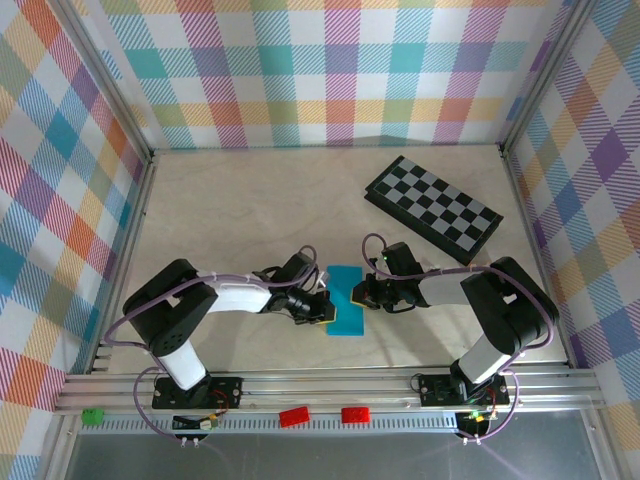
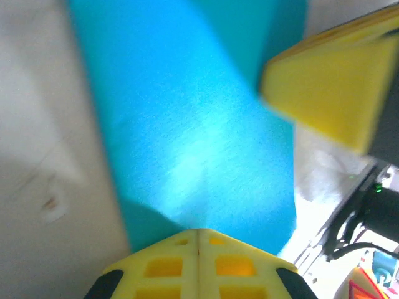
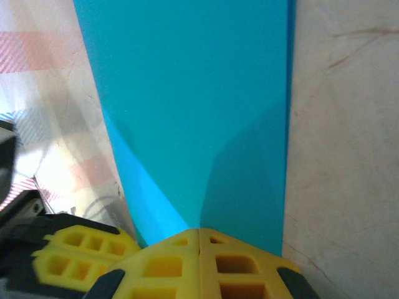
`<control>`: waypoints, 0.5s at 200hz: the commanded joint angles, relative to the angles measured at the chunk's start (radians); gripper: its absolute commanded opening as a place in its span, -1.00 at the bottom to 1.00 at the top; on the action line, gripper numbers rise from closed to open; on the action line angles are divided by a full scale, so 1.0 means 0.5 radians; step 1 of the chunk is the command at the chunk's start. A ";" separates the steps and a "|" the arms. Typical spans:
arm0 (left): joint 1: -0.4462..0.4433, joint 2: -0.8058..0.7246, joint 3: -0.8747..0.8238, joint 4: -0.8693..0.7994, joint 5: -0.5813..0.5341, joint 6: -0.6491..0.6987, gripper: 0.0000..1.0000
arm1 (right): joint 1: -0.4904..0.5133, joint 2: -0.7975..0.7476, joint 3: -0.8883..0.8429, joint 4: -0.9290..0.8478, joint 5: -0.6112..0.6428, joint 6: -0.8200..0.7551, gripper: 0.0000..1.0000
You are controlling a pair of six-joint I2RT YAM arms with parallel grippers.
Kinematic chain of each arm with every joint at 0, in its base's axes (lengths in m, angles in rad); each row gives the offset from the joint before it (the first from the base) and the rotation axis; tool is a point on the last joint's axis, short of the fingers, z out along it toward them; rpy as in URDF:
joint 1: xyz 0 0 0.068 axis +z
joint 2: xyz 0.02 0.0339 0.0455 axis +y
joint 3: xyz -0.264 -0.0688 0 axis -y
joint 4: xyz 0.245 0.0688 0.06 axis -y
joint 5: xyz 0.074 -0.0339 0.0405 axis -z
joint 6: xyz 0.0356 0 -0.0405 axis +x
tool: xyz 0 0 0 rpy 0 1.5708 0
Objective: Fold a paper plane with a square sheet of paper (pick it up from the middle)
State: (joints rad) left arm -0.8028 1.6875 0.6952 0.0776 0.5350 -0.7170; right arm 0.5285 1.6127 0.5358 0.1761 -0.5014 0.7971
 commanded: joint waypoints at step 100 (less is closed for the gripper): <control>-0.045 -0.548 -0.205 -0.160 -0.224 0.078 -1.00 | -0.032 0.108 -0.114 -0.377 0.340 -0.030 -1.00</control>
State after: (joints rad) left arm -0.8139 1.4693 0.5587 0.0044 0.4603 -0.6617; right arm 0.5285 1.6127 0.5358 0.1761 -0.5014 0.7967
